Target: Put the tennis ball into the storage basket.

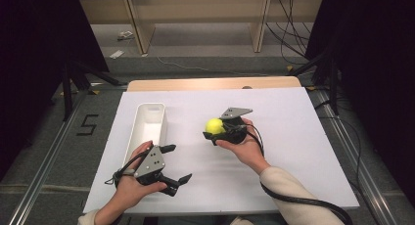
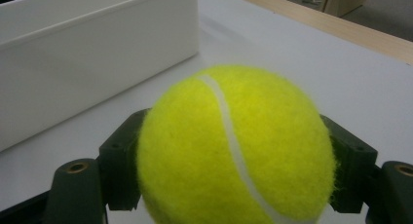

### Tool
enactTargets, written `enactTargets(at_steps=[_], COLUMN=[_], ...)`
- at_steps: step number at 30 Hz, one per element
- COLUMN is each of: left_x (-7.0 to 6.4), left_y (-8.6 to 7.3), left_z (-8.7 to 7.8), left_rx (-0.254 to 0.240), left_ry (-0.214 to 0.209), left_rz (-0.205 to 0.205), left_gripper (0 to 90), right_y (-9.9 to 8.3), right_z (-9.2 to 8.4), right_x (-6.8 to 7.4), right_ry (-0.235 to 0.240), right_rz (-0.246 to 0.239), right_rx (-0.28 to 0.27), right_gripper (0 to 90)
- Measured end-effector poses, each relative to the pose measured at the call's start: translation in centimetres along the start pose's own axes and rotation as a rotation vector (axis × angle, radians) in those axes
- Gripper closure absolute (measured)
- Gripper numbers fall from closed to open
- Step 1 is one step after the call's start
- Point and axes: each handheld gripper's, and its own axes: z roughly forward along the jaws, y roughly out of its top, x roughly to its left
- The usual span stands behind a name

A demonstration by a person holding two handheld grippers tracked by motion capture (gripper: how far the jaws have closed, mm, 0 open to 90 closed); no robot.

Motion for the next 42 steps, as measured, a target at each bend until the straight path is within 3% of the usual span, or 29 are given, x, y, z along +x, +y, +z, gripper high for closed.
enactTargets(at_steps=[42], left_x=[0.0], left_y=[0.0], left_z=[0.0], left_rx=[0.001], left_ry=[0.001], left_rz=[0.002], left_gripper=[0.3], right_y=[1.1], right_z=[-0.7], right_x=[0.6], right_ry=[0.008], right_rz=[-0.007], right_rx=[-0.043], right_gripper=[26.0])
